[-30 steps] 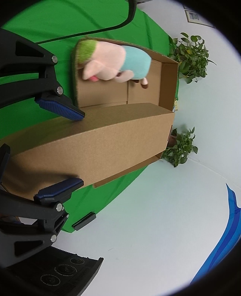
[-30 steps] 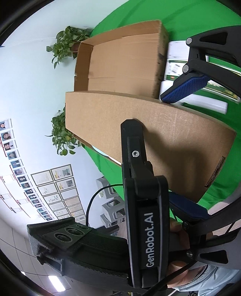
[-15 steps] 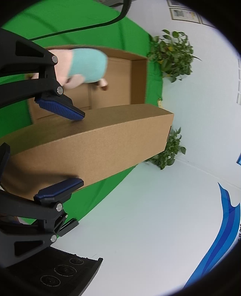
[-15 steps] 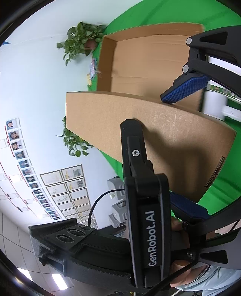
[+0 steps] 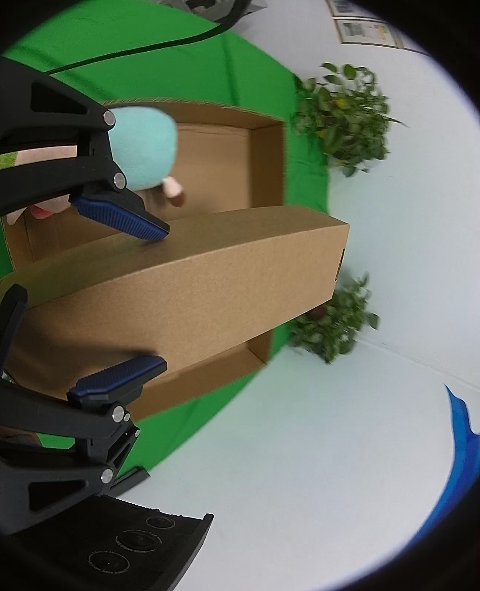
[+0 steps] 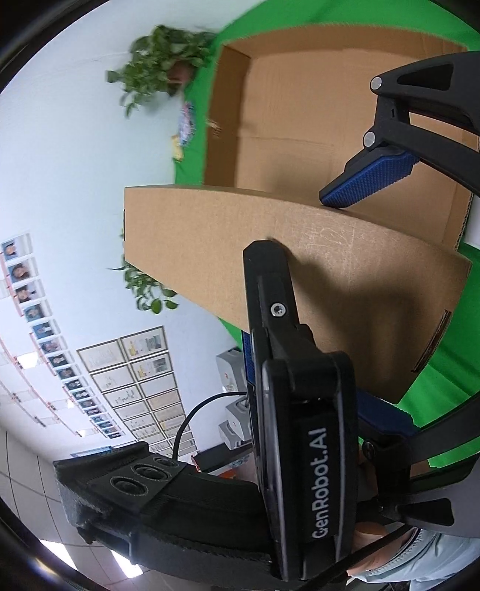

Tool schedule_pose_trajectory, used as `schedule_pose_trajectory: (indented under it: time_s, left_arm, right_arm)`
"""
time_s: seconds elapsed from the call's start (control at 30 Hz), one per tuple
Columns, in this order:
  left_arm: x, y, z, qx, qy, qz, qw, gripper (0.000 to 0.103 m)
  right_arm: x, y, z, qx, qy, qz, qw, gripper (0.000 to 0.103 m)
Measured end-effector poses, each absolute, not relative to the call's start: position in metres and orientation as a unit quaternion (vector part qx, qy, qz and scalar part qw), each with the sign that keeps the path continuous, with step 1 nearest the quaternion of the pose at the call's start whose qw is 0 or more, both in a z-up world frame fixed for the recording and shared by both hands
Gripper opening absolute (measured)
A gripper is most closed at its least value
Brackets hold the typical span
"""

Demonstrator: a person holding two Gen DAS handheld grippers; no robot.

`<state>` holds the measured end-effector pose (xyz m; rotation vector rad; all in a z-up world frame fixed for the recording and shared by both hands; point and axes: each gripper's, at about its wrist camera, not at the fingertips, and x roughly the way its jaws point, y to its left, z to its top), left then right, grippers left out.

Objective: Organize objects
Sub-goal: 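Lift the brown box with the left gripper and carry it over the open box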

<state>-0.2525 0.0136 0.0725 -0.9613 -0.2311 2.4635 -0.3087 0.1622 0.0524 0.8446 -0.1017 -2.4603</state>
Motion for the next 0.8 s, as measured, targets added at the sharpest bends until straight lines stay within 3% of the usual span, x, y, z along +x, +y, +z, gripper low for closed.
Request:
schedule_pose_trajectory:
  time_s: [0.33, 0.8]
  left_arm:
    - [-0.279, 0.018, -0.016, -0.448, -0.092, 0.864, 0.210, 0.065]
    - [-0.265, -0.009, -0.014, -0.439, -0.132, 0.866, 0.201, 0.057]
  right_arm:
    - [-0.360, 0.167, -0.042, 0.385, -0.085, -0.880, 0.266, 0.094]
    - [-0.366, 0.153, -0.052, 0.390, -0.074, -0.881, 0.257, 0.094]
